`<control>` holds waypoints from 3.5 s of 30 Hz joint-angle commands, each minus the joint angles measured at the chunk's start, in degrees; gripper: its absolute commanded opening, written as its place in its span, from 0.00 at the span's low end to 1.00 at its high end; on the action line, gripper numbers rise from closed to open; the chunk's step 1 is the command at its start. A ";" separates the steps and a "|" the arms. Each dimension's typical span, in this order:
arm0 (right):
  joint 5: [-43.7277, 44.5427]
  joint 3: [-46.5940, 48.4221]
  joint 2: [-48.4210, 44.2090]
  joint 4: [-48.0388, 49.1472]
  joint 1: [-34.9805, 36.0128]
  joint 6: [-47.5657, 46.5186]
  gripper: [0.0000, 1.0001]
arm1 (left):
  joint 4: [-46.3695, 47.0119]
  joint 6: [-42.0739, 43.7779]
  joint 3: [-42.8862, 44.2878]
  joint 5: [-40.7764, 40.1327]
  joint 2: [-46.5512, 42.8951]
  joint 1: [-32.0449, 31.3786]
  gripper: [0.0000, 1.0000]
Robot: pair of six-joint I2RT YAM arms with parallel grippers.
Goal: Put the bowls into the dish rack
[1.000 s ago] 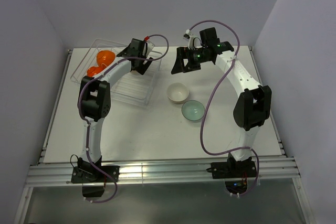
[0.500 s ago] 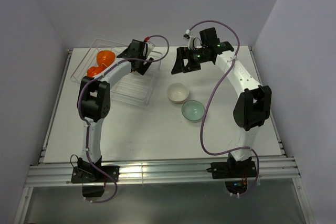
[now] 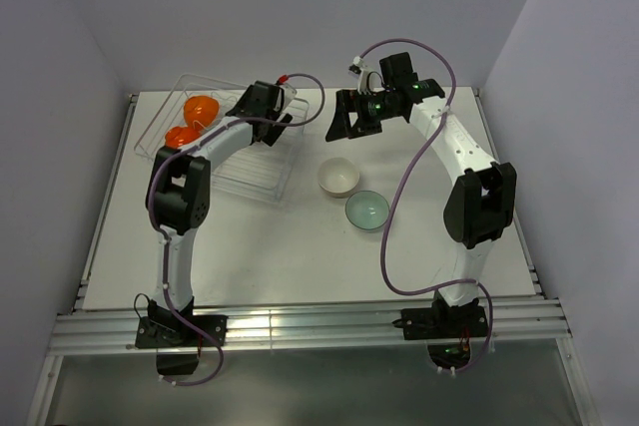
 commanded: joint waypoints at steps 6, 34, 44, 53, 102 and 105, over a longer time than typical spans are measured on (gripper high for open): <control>-0.91 1.30 -0.70 -1.06 -0.50 -1.09 0.98 | 3.75 2.23 0.30 1.18 -6.78 -0.77 0.99; -1.70 -1.77 -2.72 -3.00 -3.04 -2.84 0.77 | -14.96 -11.03 9.17 23.49 -1.96 3.36 0.30; 1.02 -8.98 -6.40 -3.17 -3.93 -5.40 0.76 | -14.17 -11.12 13.39 20.26 2.89 4.77 0.42; 5.67 -13.55 -9.48 -4.31 -5.42 -7.24 0.79 | -13.91 -14.28 12.87 30.59 -4.22 4.68 0.80; 24.23 -4.24 9.25 1.75 1.70 -2.85 0.00 | -9.24 -23.87 -20.36 40.89 -42.03 4.68 0.99; 19.67 -3.71 4.78 2.45 0.65 -2.85 0.00 | -9.16 -24.57 -19.75 43.87 -42.29 5.03 0.99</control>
